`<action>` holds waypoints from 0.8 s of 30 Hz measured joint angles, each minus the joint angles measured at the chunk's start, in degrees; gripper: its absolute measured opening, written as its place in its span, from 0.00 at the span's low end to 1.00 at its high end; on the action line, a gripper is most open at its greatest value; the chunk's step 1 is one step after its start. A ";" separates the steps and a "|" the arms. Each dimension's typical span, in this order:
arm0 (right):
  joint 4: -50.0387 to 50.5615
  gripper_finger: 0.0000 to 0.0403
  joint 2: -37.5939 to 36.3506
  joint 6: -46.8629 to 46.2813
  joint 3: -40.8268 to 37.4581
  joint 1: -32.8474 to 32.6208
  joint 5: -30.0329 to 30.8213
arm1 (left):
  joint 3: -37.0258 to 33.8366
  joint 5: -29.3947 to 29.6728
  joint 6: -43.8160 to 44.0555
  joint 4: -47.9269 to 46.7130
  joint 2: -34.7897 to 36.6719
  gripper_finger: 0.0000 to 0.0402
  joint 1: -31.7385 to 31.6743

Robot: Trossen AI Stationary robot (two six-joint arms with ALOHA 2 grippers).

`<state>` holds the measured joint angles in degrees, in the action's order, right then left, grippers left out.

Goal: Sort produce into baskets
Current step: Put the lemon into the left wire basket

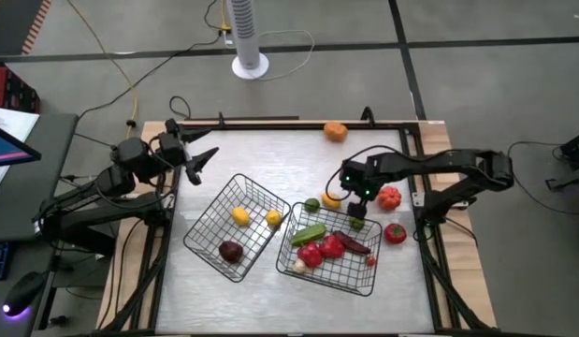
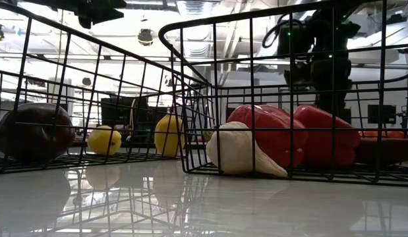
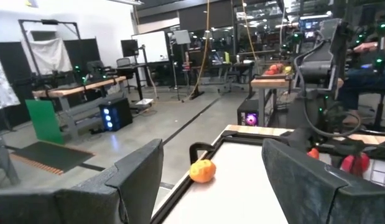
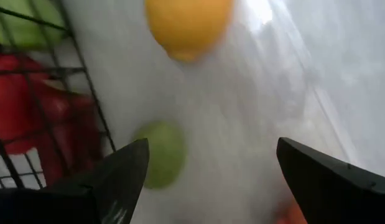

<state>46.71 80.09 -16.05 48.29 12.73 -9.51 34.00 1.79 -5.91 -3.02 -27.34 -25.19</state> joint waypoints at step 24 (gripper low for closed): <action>-23.36 0.94 3.63 5.14 -1.80 -6.91 2.58 | 0.00 -0.45 -0.33 -0.05 0.01 0.65 0.02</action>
<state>23.35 83.72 -10.92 46.50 5.82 -6.93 34.00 1.34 -6.24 -3.07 -27.33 -25.17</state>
